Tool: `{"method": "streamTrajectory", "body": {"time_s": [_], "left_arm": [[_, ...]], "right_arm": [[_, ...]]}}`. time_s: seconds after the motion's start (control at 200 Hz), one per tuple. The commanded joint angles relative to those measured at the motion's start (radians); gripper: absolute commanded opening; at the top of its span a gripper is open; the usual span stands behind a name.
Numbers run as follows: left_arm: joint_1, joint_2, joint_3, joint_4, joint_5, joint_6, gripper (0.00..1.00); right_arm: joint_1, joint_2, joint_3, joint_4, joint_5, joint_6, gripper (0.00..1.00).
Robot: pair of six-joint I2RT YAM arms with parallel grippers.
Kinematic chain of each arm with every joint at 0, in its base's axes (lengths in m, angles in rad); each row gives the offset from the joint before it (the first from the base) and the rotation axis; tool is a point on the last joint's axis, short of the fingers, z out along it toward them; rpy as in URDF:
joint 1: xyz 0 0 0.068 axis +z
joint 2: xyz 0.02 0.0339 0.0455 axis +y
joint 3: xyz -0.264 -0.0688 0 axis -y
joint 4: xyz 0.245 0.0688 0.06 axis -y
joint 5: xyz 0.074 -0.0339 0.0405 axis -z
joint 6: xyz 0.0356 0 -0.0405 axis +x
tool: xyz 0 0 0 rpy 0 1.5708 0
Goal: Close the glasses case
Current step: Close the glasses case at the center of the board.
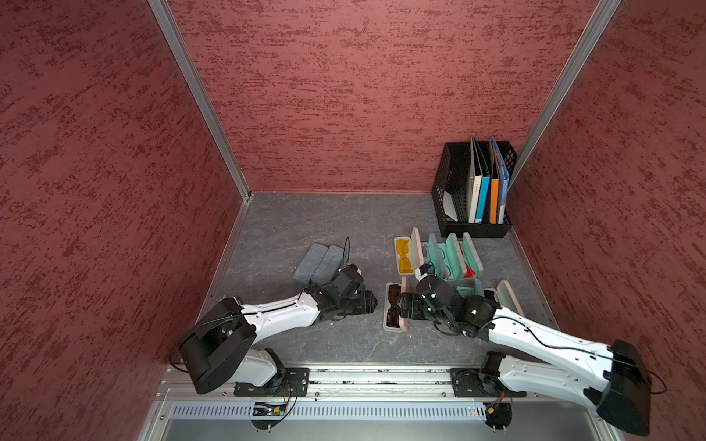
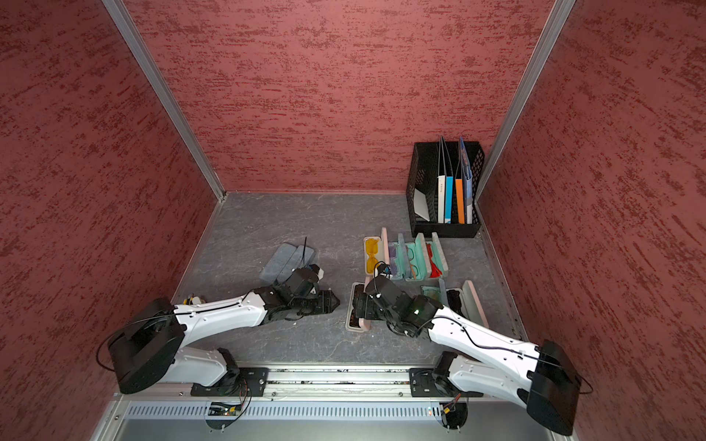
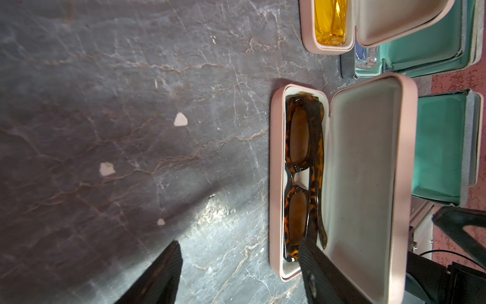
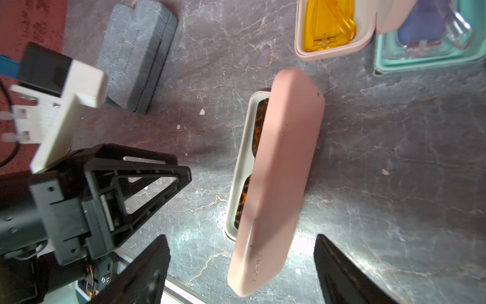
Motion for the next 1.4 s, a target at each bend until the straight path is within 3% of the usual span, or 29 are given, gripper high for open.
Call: {"method": "streamTrajectory", "body": {"time_s": [0.0, 0.18, 0.401, 0.676, 0.776, 0.957, 1.393], "left_arm": [[-0.017, 0.009, -0.010, 0.049, 0.022, -0.027, 0.71], [-0.049, 0.022, -0.002, 0.051, 0.027, -0.044, 0.70], [-0.064, 0.069, 0.023, 0.072, 0.029, -0.051, 0.66], [-0.068, 0.139, 0.065, 0.125, 0.055, -0.053, 0.60], [-0.068, 0.163, 0.083, 0.130, 0.059, -0.046, 0.53], [-0.068, 0.208, 0.118, 0.108, 0.050, -0.033, 0.36], [-0.068, 0.258, 0.138, 0.113, 0.045, -0.030, 0.27]], "right_arm": [[-0.016, -0.049, 0.001, -0.028, -0.041, -0.042, 0.86], [-0.075, -0.130, -0.020, -0.036, -0.124, -0.080, 0.83], [-0.146, -0.185, -0.065, -0.006, -0.240, -0.105, 0.71], [-0.166, -0.181, -0.138, 0.117, -0.342, -0.108, 0.46], [-0.167, -0.172, -0.145, 0.131, -0.353, -0.108, 0.37], [-0.167, -0.150, -0.150, 0.157, -0.365, -0.109, 0.35], [-0.168, -0.066, -0.153, 0.210, -0.369, -0.110, 0.31]]}}
